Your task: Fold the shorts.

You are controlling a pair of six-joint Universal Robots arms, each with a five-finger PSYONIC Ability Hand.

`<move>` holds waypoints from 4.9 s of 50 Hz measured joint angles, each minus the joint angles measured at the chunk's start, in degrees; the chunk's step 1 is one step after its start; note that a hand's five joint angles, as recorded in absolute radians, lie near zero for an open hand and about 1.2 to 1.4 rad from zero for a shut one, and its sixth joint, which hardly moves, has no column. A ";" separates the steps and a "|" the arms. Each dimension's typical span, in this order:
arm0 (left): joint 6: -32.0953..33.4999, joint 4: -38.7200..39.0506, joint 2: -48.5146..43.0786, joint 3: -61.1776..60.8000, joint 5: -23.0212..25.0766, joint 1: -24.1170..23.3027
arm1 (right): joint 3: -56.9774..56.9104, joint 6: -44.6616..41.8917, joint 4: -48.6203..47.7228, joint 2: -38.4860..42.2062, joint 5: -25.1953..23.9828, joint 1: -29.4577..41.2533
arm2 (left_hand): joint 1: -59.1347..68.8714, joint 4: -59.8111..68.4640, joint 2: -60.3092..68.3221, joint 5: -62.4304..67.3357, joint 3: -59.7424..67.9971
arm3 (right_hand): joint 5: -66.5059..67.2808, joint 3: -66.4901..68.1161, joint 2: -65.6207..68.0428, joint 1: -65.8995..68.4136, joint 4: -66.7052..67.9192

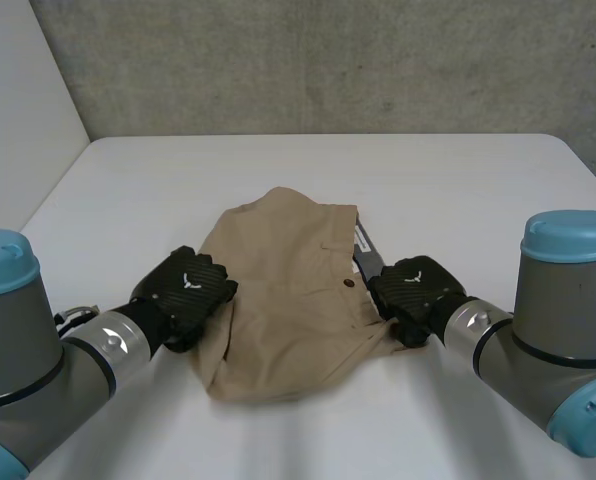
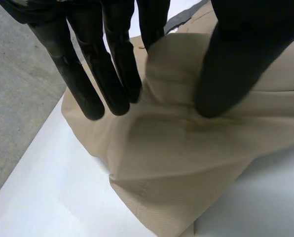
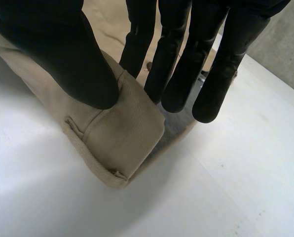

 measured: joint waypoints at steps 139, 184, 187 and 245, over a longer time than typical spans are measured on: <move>-20.11 14.49 -4.52 -9.46 -17.04 1.06 | 3.14 15.07 -7.08 -1.27 10.25 -1.59 | -7.60 -6.23 -6.92 -5.91 -6.51 | 0.84 0.69 0.35 0.58 0.31; -21.93 19.89 -1.59 -8.13 -11.01 3.55 | 3.98 -3.98 -1.18 -4.60 9.64 -1.50 | 11.05 15.79 15.24 13.62 14.89 | -35.70 -37.34 -37.21 -27.84 -38.08; -21.99 19.67 -1.80 -7.88 -10.65 3.89 | 3.11 -0.94 -1.63 -2.67 9.61 -1.34 | 11.05 15.79 15.24 13.62 14.89 | -35.68 -37.34 -37.21 -27.84 -38.08; -27.51 5.58 21.92 10.58 -14.06 5.31 | -16.76 4.51 4.04 -21.93 8.31 -1.68 | 11.06 16.05 15.44 13.62 15.23 | 0.24 0.37 0.32 0.52 0.28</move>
